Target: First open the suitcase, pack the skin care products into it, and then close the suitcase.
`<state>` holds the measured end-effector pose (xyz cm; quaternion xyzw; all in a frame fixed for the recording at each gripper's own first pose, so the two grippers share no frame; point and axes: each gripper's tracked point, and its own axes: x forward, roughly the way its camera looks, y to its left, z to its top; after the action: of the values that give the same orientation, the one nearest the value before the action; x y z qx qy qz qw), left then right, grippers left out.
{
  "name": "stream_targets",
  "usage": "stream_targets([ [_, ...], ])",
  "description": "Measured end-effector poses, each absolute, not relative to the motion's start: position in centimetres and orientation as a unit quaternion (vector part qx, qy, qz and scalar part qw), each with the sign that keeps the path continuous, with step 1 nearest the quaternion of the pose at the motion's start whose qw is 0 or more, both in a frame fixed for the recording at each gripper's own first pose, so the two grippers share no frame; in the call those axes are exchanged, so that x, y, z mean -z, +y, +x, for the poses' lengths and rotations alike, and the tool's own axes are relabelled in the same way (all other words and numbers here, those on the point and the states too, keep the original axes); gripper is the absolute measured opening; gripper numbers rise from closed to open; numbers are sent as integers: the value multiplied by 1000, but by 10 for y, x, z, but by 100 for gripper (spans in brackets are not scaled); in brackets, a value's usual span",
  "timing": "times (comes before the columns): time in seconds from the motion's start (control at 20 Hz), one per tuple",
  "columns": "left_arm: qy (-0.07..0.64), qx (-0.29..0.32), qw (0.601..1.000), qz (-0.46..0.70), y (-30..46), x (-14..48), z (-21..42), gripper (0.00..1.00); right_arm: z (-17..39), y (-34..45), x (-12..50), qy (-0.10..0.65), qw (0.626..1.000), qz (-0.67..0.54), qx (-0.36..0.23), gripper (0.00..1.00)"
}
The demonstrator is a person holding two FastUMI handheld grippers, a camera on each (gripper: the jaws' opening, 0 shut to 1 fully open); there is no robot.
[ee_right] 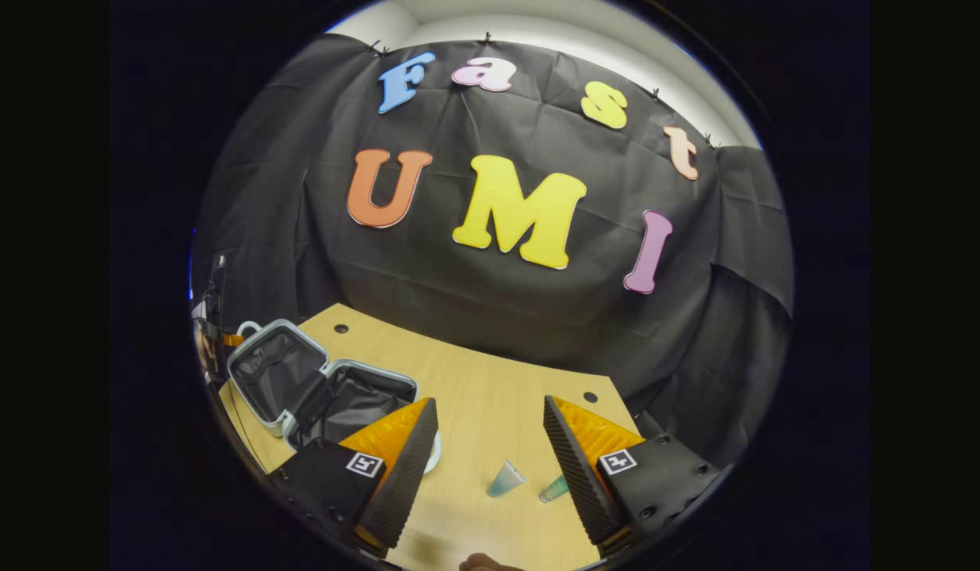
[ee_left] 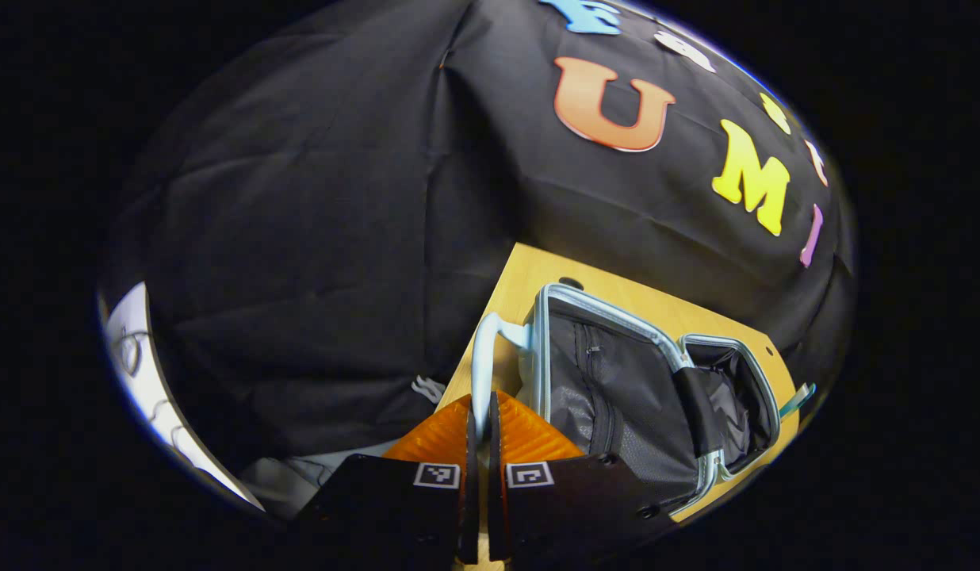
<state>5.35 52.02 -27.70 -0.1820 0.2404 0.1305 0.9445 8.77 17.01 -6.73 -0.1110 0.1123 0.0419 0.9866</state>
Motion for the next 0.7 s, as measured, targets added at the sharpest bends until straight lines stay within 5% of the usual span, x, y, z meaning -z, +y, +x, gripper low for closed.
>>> stream_targets([
  [0.35,215,-117,930,-274,525,289,57,27,81,167,73,118,985,-119,-47,80],
  [0.4,198,-116,931,-285,526,278,57,36,82,165,73,118,985,-117,-45,80],
  [0.5,185,-121,932,-288,527,266,51,69,83,160,75,119,986,-111,-45,80],
  [0.7,156,-135,945,-255,518,221,41,80,83,143,76,118,986,-103,-48,80],
])
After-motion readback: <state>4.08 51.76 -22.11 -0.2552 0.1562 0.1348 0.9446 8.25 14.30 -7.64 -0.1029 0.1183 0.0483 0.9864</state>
